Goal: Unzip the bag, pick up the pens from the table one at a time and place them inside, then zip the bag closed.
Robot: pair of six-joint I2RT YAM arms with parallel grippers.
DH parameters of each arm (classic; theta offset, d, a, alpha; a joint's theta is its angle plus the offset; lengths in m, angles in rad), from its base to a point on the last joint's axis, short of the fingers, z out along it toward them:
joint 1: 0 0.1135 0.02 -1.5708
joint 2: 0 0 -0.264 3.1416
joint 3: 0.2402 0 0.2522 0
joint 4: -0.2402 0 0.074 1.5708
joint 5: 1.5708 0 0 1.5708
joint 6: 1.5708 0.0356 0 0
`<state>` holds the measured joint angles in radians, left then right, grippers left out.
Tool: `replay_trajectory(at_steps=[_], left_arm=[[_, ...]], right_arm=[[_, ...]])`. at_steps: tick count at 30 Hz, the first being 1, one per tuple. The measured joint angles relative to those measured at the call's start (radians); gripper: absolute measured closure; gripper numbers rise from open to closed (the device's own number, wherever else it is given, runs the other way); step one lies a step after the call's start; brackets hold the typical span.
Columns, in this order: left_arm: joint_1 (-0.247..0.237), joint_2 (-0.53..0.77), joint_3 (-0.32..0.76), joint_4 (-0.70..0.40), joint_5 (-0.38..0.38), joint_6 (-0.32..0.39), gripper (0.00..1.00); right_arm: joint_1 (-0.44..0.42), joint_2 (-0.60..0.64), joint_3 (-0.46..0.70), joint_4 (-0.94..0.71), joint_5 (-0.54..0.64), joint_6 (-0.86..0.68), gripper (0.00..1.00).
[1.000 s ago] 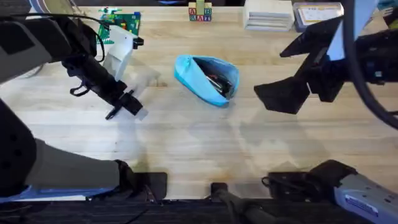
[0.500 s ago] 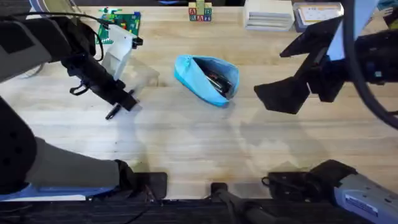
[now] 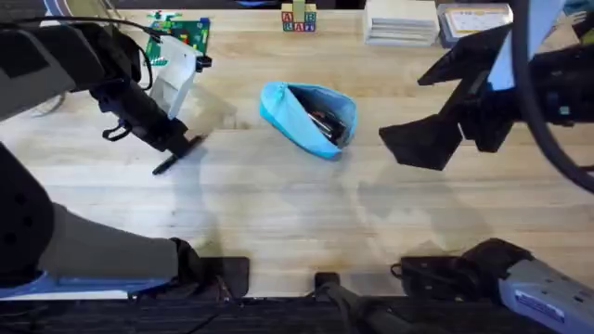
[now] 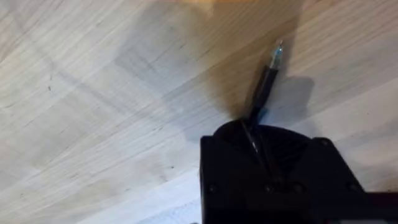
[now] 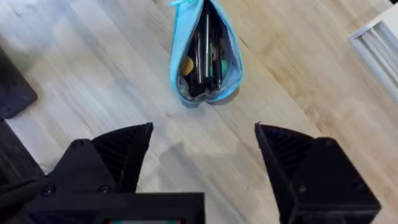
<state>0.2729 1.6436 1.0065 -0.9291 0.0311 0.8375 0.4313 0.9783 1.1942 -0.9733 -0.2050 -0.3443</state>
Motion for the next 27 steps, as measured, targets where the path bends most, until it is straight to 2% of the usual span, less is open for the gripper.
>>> replay_trajectory(at_steps=[8, 9, 12, 18, 27], left_arm=[[0.0, 0.0, 0.003, -0.003, 0.001, 0.0, 0.96], [-0.001, 0.004, 0.01, -0.04, 0.037, 0.012, 0.959], [-0.002, 0.011, 0.025, -0.074, 0.072, 0.02, 0.959], [-0.006, 0.005, 0.079, -0.123, 0.115, 0.036, 0.958], [-0.006, -0.153, 0.153, -0.145, 0.186, 0.085, 0.957]], right_arm=[[0.0, 0.0, 0.0, 0.0, 0.0, 0.0, 0.004], [0.0, 0.0, 0.0, 0.0, 0.0, 0.0, 0.004], [0.0, -0.001, 0.0, 0.0, 0.0, 0.0, 0.004], [0.0, -0.057, 0.0, 0.0, 0.0, 0.0, 0.004], [0.0, -0.166, 0.0, 0.0, 0.0, 0.0, 0.005]])
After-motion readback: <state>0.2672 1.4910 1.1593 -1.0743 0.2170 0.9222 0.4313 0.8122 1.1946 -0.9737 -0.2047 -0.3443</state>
